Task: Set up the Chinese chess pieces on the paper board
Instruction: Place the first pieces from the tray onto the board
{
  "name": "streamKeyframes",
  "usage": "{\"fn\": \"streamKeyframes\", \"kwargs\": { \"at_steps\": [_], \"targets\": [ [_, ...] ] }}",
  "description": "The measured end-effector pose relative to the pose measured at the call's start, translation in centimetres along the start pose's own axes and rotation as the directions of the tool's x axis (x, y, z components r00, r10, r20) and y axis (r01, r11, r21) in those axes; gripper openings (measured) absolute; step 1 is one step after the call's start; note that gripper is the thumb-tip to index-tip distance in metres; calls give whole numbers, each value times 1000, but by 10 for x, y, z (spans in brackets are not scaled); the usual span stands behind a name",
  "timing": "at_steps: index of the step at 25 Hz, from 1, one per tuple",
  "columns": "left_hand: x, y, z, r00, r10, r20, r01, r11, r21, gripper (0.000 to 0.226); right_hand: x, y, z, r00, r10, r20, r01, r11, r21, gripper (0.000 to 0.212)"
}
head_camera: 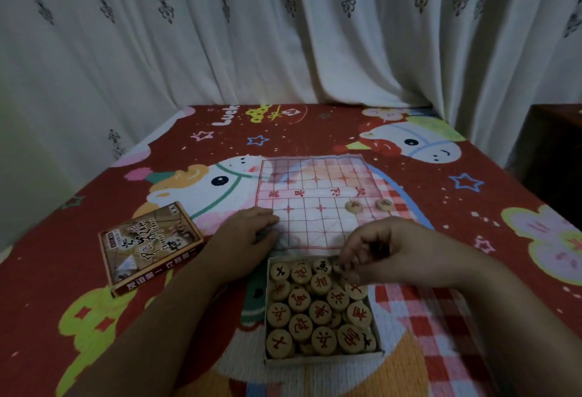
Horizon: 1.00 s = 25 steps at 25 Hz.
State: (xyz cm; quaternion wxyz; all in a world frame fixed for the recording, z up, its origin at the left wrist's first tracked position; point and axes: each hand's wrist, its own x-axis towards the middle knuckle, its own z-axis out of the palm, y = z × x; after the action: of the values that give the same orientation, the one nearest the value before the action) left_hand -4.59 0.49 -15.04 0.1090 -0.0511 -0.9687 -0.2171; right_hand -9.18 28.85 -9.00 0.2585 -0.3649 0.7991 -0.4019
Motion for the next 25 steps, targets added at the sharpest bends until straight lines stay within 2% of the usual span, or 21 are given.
{"fn": "streamKeyframes", "kwargs": {
  "at_steps": [6,14,20,22,25],
  "targets": [
    [0,-3,2,1000,10,-8,-10,1000,14,39,-9,5,-1,989,100,111,-93,993,-66,27],
    [0,-3,1,1000,20,0,-20,1000,5,38,-11,6,-2,985,99,144,-93,995,-46,33],
    [1,-1,0,1000,22,-2,-22,1000,5,37,-8,16,-3,983,82,164,-83,997,-2,30],
    [1,-1,0,1000,18,1,-18,1000,6,38,-9,15,-2,988,53,145,-58,998,28,26],
    [0,-1,0,1000,14,4,-14,1000,8,37,-9,16,-2,1000,-6,-23,9,992,128,21]
  ]
}}
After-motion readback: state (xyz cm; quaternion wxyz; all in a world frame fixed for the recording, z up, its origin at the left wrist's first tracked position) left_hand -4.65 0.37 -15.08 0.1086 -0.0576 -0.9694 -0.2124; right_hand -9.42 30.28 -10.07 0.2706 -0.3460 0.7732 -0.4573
